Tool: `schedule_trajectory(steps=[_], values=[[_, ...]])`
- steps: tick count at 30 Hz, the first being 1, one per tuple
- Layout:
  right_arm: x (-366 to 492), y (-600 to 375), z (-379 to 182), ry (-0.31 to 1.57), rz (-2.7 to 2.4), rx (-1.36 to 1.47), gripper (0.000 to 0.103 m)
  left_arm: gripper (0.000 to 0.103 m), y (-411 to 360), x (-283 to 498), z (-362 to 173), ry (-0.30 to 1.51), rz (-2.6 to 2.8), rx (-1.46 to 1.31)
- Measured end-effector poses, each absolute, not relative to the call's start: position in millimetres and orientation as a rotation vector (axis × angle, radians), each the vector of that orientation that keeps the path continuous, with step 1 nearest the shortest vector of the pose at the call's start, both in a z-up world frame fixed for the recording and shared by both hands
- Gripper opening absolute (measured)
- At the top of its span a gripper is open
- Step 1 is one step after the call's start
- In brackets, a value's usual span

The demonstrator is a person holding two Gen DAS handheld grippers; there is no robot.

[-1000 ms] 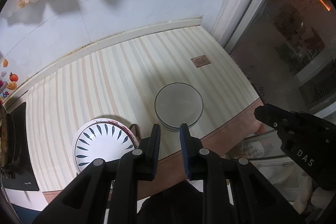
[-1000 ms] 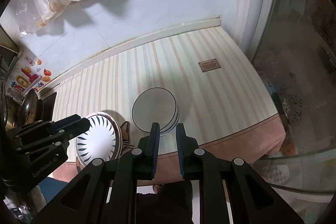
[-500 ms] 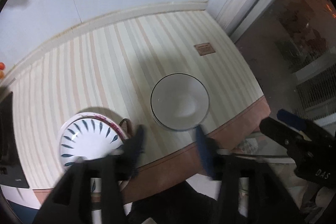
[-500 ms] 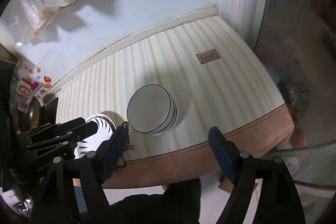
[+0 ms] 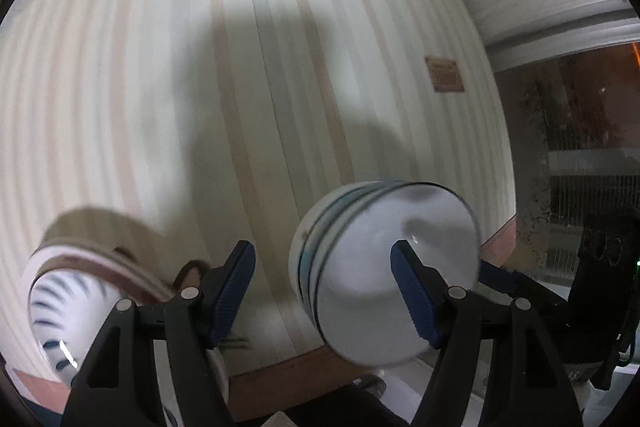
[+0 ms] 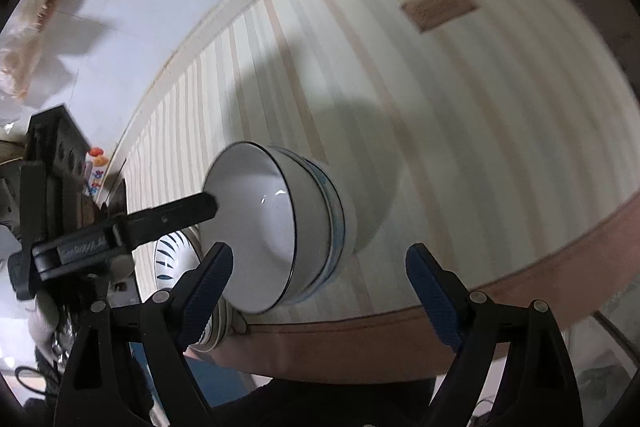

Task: Organize plates and bowls
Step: 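Grasp the nested bowl stack with both tools and lift it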

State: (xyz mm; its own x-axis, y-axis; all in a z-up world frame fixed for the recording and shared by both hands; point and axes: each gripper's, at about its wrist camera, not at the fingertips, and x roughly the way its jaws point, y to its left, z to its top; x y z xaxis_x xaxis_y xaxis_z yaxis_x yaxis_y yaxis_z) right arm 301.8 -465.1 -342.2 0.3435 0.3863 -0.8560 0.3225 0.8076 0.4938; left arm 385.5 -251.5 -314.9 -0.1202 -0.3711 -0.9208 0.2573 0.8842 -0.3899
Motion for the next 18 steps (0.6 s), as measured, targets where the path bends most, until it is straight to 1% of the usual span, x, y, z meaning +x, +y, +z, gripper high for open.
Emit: schedule_trajectory(steps=[3, 5, 10, 18], values=[[316, -460, -362, 1.285, 0.095, 0.695, 0.091, 0.069, -257, 390, -336, 1.665, -0.548, -0.097], [324, -458, -371, 1.308, 0.116, 0.703, 0.091, 0.067, -258, 391, -347, 1.700, -0.549, -0.098], [345, -456, -394, 1.352, 0.167, 0.724, 0.091, 0.068, -258, 392, -369, 1.777, -0.590, -0.206], [359, -452, -424, 1.404, 0.226, 0.797, 0.090, 0.067, -263, 387, -376, 1.776, -0.683, -0.299]])
